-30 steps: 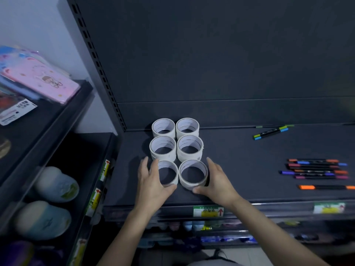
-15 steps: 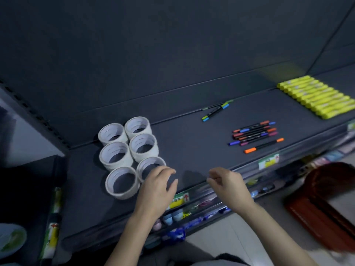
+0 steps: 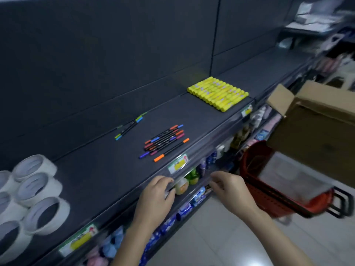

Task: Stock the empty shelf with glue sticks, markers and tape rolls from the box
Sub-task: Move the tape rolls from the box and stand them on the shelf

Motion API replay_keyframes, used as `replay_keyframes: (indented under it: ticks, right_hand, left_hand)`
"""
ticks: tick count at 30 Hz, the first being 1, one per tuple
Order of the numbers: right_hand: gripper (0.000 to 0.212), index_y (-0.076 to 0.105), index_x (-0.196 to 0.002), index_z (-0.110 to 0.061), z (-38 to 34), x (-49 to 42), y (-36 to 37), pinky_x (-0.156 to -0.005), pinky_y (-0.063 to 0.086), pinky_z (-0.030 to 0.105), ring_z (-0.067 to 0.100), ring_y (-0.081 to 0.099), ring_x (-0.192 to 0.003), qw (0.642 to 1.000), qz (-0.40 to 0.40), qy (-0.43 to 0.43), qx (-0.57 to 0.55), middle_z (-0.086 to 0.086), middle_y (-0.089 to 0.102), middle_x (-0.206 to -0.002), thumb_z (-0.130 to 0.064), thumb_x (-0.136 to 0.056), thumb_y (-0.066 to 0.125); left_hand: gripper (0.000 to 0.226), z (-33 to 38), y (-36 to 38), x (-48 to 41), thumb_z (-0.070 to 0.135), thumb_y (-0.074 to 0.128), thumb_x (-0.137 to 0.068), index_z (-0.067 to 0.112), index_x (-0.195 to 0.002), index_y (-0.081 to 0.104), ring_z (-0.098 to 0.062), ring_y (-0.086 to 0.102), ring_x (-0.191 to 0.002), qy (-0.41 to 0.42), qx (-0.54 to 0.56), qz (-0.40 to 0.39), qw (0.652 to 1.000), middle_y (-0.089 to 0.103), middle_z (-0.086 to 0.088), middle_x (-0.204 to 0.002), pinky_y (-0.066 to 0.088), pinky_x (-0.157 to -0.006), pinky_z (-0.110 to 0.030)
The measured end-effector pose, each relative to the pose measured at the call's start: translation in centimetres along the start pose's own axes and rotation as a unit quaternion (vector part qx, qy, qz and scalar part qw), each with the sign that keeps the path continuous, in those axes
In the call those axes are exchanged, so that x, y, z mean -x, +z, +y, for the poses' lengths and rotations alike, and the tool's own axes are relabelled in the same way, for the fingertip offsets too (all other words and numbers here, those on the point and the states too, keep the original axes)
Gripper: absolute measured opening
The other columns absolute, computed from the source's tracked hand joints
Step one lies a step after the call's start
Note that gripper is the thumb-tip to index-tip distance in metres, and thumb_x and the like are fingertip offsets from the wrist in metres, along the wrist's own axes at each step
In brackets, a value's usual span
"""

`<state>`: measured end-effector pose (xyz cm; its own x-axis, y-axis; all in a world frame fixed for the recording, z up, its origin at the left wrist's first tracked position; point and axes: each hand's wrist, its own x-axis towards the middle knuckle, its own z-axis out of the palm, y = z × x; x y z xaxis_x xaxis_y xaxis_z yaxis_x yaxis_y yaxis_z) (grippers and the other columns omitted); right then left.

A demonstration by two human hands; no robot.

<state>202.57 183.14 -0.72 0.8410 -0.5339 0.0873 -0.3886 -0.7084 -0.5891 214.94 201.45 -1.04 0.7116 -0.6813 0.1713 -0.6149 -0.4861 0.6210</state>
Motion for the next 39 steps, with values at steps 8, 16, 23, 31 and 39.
replay_keyframes:
  ticks: [8,16,23,31,39]
  right_hand:
    - [0.012,0.069,-0.095,-0.005,10.6,2.4,-9.2,-0.068,0.052,0.036,0.02,0.065,-0.075,0.994,0.067,0.084,0.013,0.006,0.072,-0.084,-0.014,-0.088,0.064]
    - [0.019,0.072,-0.103,-0.011,18.7,2.6,-15.6,-0.074,0.054,0.028,0.015,0.068,-0.083,0.966,0.188,0.179,0.017,0.0,0.073,-0.09,-0.017,-0.086,0.066]
    - [0.026,0.068,-0.114,-0.011,23.6,-1.1,-20.2,-0.08,0.049,0.017,0.01,0.066,-0.091,0.946,0.237,0.219,0.02,0.0,0.072,-0.098,-0.019,-0.089,0.064]
    - [0.025,0.068,-0.112,-0.013,27.4,-6.8,-25.5,-0.083,0.05,0.024,0.016,0.064,-0.096,0.919,0.268,0.28,0.072,0.001,0.07,-0.103,-0.021,-0.09,0.062]
    - [0.025,0.066,-0.106,-0.01,34.2,-10.6,-29.2,-0.077,0.051,0.036,0.025,0.059,-0.095,0.878,0.256,0.379,0.143,0.006,0.065,-0.106,-0.028,-0.094,0.054]
  left_hand:
    - [0.023,10.7,10.2,-5.6,0.018,0.063,-0.087,0.012,-0.108,0.067,-0.015,0.059,-0.098,0.075,0.012,-0.084,0.994,0.06,0.003,-0.108,0.048,-0.088,-0.028]
    - [0.025,19.1,16.2,-13.1,0.02,0.06,-0.091,0.015,-0.115,0.064,-0.002,0.052,-0.098,0.2,0.027,-0.16,0.966,0.056,0.01,-0.112,0.043,-0.088,-0.017]
    - [0.025,24.9,21.3,-21.8,0.021,0.06,-0.091,0.014,-0.115,0.064,-0.009,0.055,-0.105,0.288,0.042,-0.176,0.94,0.057,0.006,-0.113,0.041,-0.087,-0.018]
    - [0.027,30.3,25.6,-30.6,0.023,0.058,-0.092,0.016,-0.118,0.062,-0.008,0.053,-0.11,0.363,0.06,-0.205,0.907,0.057,0.008,-0.117,0.034,-0.086,-0.013]
    - [0.024,33.6,29.9,-36.5,0.024,0.06,-0.091,0.016,-0.113,0.064,-0.012,0.055,-0.107,0.395,0.06,-0.243,0.884,0.06,0.006,-0.111,0.047,-0.089,-0.029]
